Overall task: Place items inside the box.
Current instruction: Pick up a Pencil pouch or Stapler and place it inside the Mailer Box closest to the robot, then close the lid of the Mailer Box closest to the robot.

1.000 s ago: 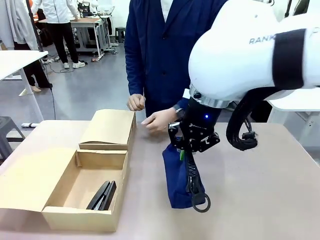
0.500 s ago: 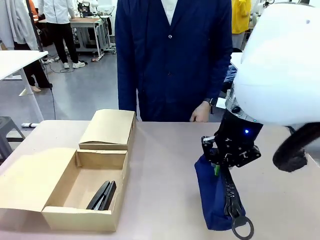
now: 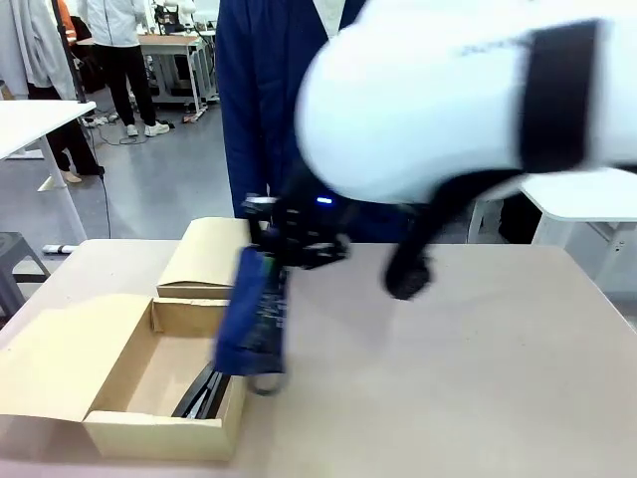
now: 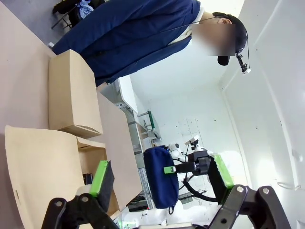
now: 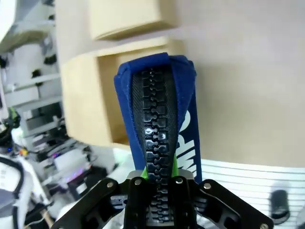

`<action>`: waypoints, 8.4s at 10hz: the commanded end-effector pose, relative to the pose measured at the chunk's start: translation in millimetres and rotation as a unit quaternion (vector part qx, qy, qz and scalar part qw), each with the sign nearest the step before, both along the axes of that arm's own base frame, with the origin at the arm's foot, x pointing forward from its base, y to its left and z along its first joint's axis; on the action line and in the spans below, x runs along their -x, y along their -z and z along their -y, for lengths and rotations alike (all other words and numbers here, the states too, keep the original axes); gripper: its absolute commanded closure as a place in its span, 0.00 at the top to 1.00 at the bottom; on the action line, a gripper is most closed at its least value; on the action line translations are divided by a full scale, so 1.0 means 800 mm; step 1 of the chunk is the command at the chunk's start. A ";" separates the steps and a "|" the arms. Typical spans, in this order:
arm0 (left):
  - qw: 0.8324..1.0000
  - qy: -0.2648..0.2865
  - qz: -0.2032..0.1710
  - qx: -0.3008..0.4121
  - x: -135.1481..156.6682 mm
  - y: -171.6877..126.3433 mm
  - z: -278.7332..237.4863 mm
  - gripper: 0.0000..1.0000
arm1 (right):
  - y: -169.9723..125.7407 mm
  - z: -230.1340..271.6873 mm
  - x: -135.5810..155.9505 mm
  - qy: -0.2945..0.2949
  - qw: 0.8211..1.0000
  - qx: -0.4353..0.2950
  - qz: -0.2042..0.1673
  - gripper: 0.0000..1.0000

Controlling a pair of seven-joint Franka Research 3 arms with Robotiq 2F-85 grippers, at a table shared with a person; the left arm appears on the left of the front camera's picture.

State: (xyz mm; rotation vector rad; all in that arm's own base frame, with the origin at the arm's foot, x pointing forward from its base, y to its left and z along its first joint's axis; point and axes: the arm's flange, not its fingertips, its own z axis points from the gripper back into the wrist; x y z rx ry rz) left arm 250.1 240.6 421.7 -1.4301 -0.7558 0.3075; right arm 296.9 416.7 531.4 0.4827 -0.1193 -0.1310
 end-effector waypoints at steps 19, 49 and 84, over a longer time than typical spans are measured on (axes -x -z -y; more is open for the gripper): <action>1.000 -0.003 0.014 0.001 0.001 -0.001 0.004 1.00 | 0.196 -0.222 -0.075 -0.027 0.991 0.086 -0.098 0.10; 1.000 -0.003 0.014 0.001 0.001 -0.001 0.004 1.00 | 0.056 0.285 -0.035 -0.031 0.962 -0.240 -0.123 1.00; 0.686 0.287 0.416 -0.524 -0.109 -0.042 0.200 1.00 | 0.141 0.610 0.015 -0.057 0.928 -0.362 -0.064 1.00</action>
